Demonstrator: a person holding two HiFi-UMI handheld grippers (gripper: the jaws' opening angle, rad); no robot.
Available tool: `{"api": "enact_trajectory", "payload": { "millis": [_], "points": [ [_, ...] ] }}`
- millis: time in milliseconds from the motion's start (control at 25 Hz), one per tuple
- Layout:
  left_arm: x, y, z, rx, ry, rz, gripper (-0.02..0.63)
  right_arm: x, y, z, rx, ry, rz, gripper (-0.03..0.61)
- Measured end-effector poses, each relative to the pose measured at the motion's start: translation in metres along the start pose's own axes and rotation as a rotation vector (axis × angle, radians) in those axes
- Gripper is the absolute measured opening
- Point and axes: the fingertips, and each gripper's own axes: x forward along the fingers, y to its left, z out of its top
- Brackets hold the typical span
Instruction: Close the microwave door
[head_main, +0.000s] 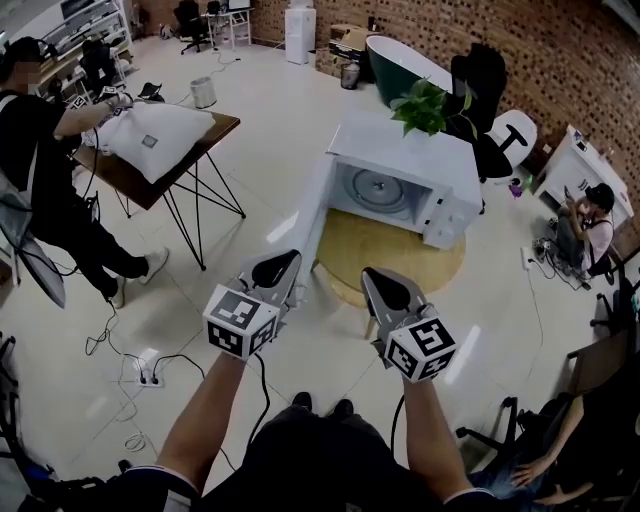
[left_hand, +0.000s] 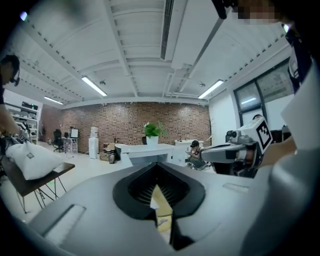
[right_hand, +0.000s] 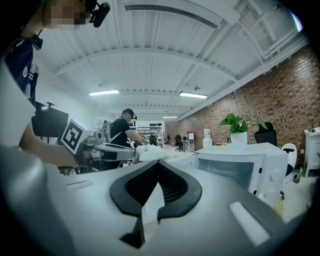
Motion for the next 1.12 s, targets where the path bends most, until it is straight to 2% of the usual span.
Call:
{"api": "enact_trajectory", "payload": {
  "millis": [160, 320, 480, 600, 720, 1120],
  "points": [
    [-0.010, 0.041, -0.014, 0.013, 0.038, 0.102, 0.008, 0.004, 0.006, -0.001, -0.004, 0.004, 0.016, 0.002],
    [-0.011, 0.067, -0.042, -0.010, 0.111, 0.125, 0.008, 0.001, 0.001, 0.000, -0.009, 0.005, 0.000, 0.002],
    [-0.004, 0.076, -0.078, -0.047, 0.181, 0.100, 0.008, -0.005, -0.007, 0.002, -0.011, 0.002, -0.019, 0.002],
    [0.003, 0.070, -0.100, -0.098, 0.202, 0.059, 0.008, -0.009, -0.011, 0.003, -0.013, -0.001, -0.031, 0.002],
    [0.006, 0.064, -0.105, -0.134, 0.194, 0.029, 0.008, -0.011, -0.014, 0.005, -0.016, -0.004, -0.039, 0.002],
    [0.020, 0.042, -0.104, -0.132, 0.188, -0.017, 0.008, -0.022, -0.025, 0.002, -0.008, -0.005, -0.068, 0.002]
  ]
}}
